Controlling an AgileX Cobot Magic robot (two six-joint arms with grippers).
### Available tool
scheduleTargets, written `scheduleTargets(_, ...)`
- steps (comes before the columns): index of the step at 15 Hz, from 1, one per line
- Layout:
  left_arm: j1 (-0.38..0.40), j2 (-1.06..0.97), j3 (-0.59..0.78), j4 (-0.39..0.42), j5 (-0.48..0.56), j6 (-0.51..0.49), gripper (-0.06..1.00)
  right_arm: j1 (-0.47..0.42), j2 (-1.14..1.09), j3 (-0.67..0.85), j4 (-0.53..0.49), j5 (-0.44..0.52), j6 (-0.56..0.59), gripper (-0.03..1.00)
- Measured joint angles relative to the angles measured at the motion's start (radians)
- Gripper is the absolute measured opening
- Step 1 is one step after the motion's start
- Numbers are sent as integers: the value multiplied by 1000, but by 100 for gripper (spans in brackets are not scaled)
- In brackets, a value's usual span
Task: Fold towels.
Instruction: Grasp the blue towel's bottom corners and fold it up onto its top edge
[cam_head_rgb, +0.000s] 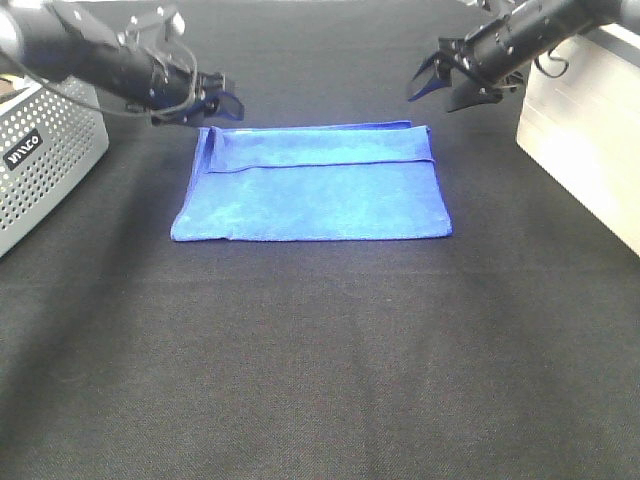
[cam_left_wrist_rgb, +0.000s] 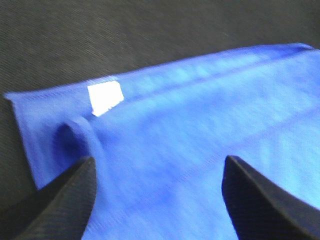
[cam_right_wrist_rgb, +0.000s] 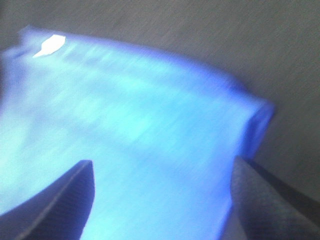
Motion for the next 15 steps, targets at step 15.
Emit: scheduleTargets(15,1,-288,625,201,-79,-392,66,2,-308,683,-80,-102,70,72)
